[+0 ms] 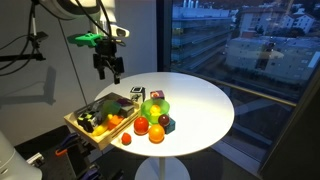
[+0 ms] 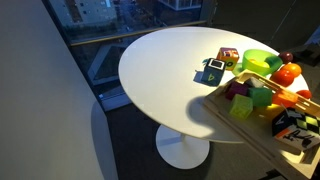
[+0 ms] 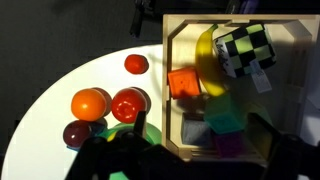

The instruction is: Remove the plastic apple from the crate and put it on the table

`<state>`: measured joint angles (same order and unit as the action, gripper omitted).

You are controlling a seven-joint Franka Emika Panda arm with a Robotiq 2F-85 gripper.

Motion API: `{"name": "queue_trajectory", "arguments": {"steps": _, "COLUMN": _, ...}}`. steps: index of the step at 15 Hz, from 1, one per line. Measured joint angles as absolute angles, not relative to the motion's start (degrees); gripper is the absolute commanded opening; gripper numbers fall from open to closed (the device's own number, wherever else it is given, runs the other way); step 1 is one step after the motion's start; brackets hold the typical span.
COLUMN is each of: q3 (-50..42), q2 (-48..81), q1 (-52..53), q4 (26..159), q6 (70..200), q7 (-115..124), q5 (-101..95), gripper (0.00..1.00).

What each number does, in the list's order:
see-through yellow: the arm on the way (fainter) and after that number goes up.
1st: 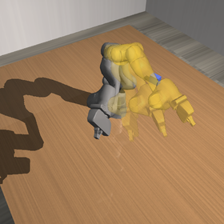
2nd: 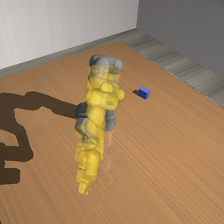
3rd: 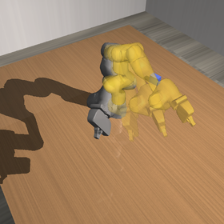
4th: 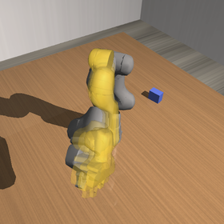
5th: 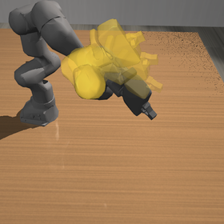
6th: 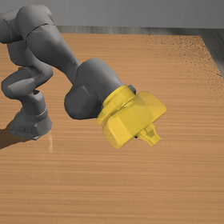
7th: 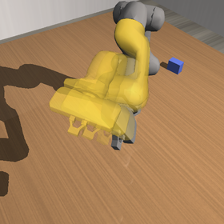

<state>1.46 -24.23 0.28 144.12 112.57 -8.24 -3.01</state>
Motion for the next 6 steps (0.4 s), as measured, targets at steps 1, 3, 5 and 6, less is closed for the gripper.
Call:
{"name": "queue_trajectory", "arguments": {"steps": 1, "q3": 1.5, "q2": -24.8, "q1": 0.3, "q4": 144.2, "q6": 112.5, "q7": -8.2, "q5": -3.0, "gripper": 1.0}}
{"name": "queue_trajectory", "arguments": {"steps": 3, "q3": 1.5, "q2": -25.5, "q1": 0.3, "q4": 144.2, "q6": 112.5, "q7": -8.1, "q5": -3.0, "gripper": 1.0}}
{"name": "queue_trajectory", "arguments": {"steps": 5, "q3": 1.5, "q2": -25.5, "q1": 0.3, "q4": 144.2, "q6": 112.5, "q7": -8.1, "q5": -3.0, "gripper": 1.0}}
{"name": "queue_trajectory", "arguments": {"steps": 6, "q3": 1.5, "q2": -25.5, "q1": 0.3, "q4": 144.3, "q6": 112.5, "q7": -8.0, "q5": -3.0, "gripper": 1.0}}
